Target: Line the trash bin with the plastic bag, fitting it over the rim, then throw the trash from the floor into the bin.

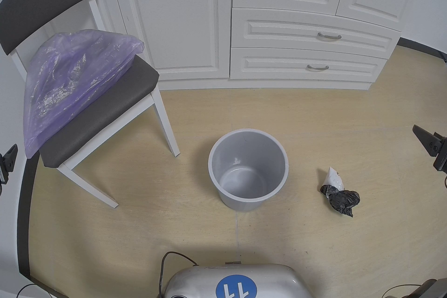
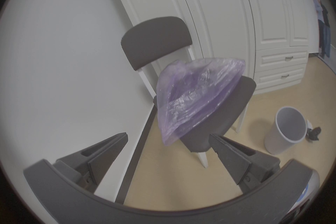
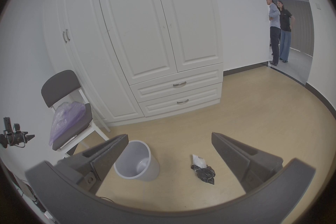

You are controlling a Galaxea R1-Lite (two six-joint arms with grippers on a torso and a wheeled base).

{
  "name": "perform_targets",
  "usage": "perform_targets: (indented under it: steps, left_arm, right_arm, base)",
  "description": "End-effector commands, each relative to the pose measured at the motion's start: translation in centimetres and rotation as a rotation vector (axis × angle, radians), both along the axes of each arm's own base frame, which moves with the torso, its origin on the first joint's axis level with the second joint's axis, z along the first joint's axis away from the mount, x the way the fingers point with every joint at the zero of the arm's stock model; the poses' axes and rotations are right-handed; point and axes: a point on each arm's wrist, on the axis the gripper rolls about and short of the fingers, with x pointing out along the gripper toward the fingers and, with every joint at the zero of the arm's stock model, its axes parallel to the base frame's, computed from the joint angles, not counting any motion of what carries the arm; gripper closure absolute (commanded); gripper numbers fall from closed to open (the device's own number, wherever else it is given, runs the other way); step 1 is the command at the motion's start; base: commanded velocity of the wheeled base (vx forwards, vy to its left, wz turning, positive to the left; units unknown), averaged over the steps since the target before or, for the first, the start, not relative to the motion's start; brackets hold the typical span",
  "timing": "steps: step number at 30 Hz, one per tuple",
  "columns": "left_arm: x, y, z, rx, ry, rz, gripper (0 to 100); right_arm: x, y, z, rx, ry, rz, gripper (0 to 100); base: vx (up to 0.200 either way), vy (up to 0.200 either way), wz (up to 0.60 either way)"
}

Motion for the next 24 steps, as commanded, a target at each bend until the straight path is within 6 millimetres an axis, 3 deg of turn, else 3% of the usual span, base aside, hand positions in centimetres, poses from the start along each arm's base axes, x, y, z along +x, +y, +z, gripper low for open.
perform_targets:
  steps: [1, 7, 12, 14, 24]
  left_arm:
    - [0.3, 3.4, -2.2, -0.02, 0.118, 0.006, 0]
    - [0.9, 7.1, -3.9, -0.011, 0.164, -0.102, 0]
    - [2.0, 7.7, -5.1, -0.034, 0.178, -0.137, 0]
    - [3.4, 8.0, -5.8, -0.047, 0.192, -0.178, 0]
    - [6.2, 8.5, -7.0, -0.004, 0.196, -0.149, 0]
  right_arm:
    - [1.6, 0.1, -0.9, 0.003, 0.064, 0.003, 0]
    - [2.4, 0.4, -1.4, 0.028, 0.102, 0.018, 0]
    - [2.5, 0.5, -1.5, 0.035, 0.107, 0.021, 0]
    - [2.7, 0.5, -1.6, 0.044, 0.115, 0.023, 0]
    - [3.0, 2.3, -1.5, 0.083, 0.123, 0.061, 0]
  base:
    - [0.0, 0.0, 0.0]
    - [0.0, 0.0, 0.0]
    - [0.0, 0.0, 0.0]
    - [0.0, 0.0, 0.0]
    - [0.0, 0.0, 0.0]
